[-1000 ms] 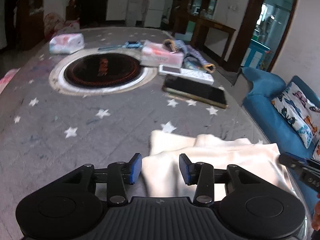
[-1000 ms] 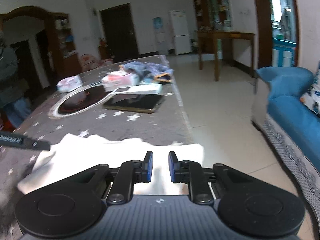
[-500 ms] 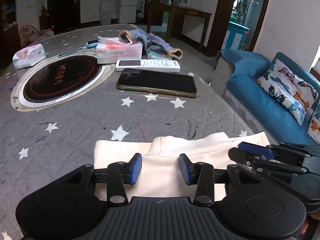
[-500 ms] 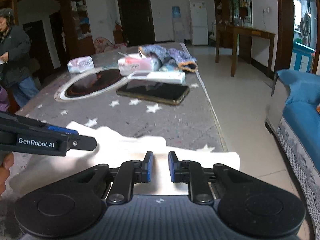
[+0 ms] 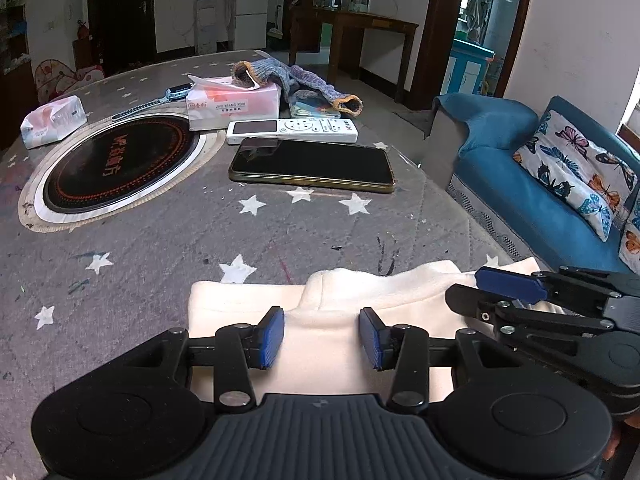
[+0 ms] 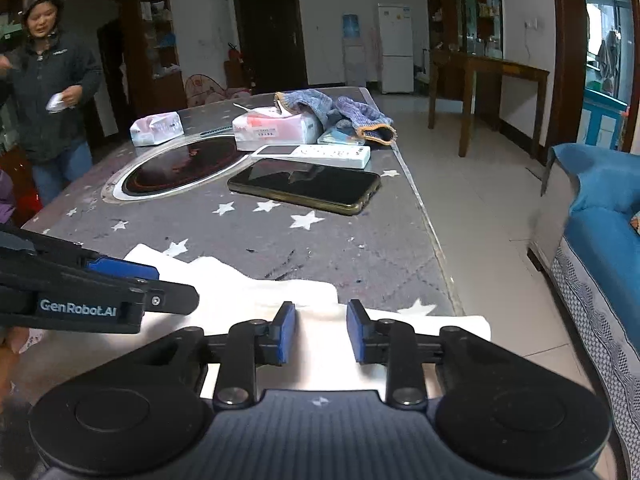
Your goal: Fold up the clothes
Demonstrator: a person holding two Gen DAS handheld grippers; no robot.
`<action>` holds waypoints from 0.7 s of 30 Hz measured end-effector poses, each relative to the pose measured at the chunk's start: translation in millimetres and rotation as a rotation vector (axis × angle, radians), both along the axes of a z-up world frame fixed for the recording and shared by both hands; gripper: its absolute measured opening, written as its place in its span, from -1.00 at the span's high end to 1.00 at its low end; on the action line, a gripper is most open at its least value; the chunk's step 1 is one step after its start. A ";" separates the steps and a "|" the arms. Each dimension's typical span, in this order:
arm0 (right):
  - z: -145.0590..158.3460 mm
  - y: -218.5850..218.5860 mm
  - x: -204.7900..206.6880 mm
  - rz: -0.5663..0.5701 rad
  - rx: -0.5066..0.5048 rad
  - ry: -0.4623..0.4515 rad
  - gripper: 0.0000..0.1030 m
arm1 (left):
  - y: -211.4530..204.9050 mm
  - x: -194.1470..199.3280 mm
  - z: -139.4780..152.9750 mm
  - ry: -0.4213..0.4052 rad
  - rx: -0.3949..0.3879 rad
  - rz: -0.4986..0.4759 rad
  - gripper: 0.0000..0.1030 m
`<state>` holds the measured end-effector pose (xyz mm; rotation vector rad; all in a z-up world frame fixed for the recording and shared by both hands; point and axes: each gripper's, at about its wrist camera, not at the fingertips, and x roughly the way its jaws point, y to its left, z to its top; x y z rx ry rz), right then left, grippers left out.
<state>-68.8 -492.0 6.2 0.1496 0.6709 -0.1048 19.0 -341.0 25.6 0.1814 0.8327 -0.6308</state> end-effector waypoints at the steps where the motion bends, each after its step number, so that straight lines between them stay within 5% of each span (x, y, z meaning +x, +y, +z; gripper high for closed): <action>1: 2.6 -1.5 -2.5 0.000 0.014 -0.005 0.47 | 1.3 -0.6 1.2 0.002 -0.004 0.002 0.12; 16: 34.2 8.2 -105.9 0.079 -0.013 -0.051 0.46 | 23.9 -68.3 12.5 -0.016 -0.040 -0.130 0.12; 21: 20.1 19.5 -122.8 0.088 -0.077 -0.021 0.48 | 30.5 -87.6 3.9 -0.025 -0.026 -0.161 0.12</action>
